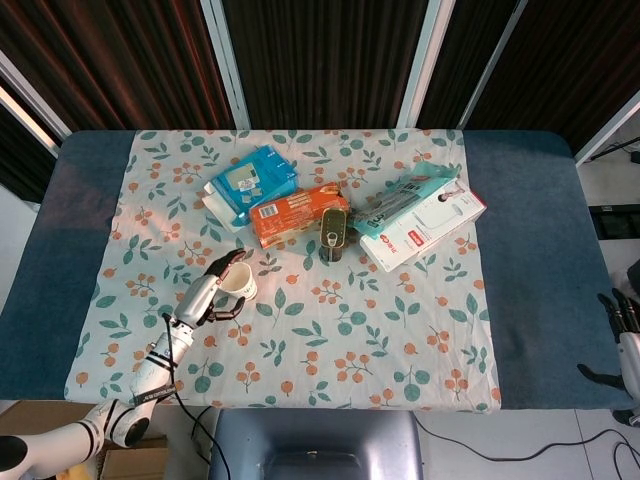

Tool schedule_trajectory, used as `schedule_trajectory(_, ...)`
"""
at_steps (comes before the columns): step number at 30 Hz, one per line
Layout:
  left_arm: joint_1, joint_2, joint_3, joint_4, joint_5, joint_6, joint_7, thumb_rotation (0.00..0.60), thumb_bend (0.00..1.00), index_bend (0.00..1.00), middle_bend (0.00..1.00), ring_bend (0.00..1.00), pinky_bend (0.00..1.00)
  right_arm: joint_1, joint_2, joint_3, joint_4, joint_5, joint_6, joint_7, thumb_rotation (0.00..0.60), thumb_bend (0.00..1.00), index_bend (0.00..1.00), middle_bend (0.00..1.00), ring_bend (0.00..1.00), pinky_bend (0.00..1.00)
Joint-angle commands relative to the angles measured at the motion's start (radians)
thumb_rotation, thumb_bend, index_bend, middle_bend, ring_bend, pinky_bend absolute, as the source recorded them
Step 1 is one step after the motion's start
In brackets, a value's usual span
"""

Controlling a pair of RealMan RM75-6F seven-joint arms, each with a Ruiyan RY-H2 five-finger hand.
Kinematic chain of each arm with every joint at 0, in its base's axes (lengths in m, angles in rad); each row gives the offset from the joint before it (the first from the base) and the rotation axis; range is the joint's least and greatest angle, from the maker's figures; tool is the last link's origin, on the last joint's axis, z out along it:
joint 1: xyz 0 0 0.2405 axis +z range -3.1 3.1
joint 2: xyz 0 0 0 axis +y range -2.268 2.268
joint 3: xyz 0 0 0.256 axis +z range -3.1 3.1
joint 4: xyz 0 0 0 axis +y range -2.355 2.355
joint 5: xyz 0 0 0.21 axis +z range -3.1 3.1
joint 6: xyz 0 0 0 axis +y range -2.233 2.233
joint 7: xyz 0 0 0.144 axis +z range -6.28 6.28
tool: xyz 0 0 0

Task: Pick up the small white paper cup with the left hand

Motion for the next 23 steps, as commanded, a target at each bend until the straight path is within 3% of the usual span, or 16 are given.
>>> schedule_trajectory(1,0.017,0.041,0.003,-0.048,0.023,0.045,0.006,0.600,0.45,0.00,0.00,0.00,0.00,0.001,0.001,0.001,-0.003,-0.002,0.003,-0.002,0.600,0.11,0.00,0.00,0.00,0.00)
schedule_trajectory(4,0.053,0.113,-0.001,-0.141,0.048,0.140,0.096,0.600,0.44,0.00,0.00,0.00,0.00,0.000,0.007,0.002,-0.011,-0.009,0.013,-0.001,0.600,0.11,0.00,0.00,0.00,0.00)
schedule_trajectory(6,0.092,0.197,0.007,-0.248,0.049,0.192,0.246,0.600,0.43,0.00,0.00,0.00,0.00,-0.003,0.011,0.001,-0.016,-0.019,0.025,0.002,0.600,0.11,0.00,0.00,0.00,0.00)
schedule_trajectory(9,0.162,0.363,0.051,-0.427,0.050,0.250,0.564,0.600,0.42,0.00,0.00,0.00,0.00,-0.010,0.008,0.002,-0.008,-0.037,0.054,0.018,0.600,0.11,0.00,0.00,0.00,0.00)
schedule_trajectory(11,0.228,0.435,0.076,-0.506,0.045,0.336,0.802,0.600,0.39,0.00,0.00,0.00,0.00,-0.015,-0.002,0.003,0.007,-0.050,0.075,0.033,0.600,0.11,0.00,0.00,0.00,0.00)
schedule_trajectory(12,0.254,0.451,0.088,-0.525,0.050,0.371,0.854,0.600,0.39,0.00,0.00,0.00,0.00,-0.017,-0.007,0.003,0.017,-0.057,0.083,0.041,0.600,0.11,0.00,0.00,0.00,0.00)
schedule_trajectory(14,0.307,0.480,0.126,-0.538,0.062,0.409,0.844,0.600,0.38,0.00,0.00,0.00,0.00,-0.018,-0.022,0.004,0.045,-0.076,0.103,0.060,0.600,0.11,0.00,0.00,0.00,0.00)
schedule_trajectory(17,0.379,0.495,0.167,-0.470,0.073,0.469,0.858,0.600,0.38,0.00,0.00,0.00,0.00,-0.019,-0.040,-0.001,0.086,-0.098,0.119,0.072,0.600,0.11,0.00,0.00,0.00,0.00)
schedule_trajectory(23,0.476,0.471,0.191,-0.373,0.070,0.540,0.810,0.600,0.38,0.00,0.00,0.00,0.00,-0.020,-0.058,-0.009,0.115,-0.116,0.128,0.066,0.600,0.11,0.00,0.00,0.00,0.00)
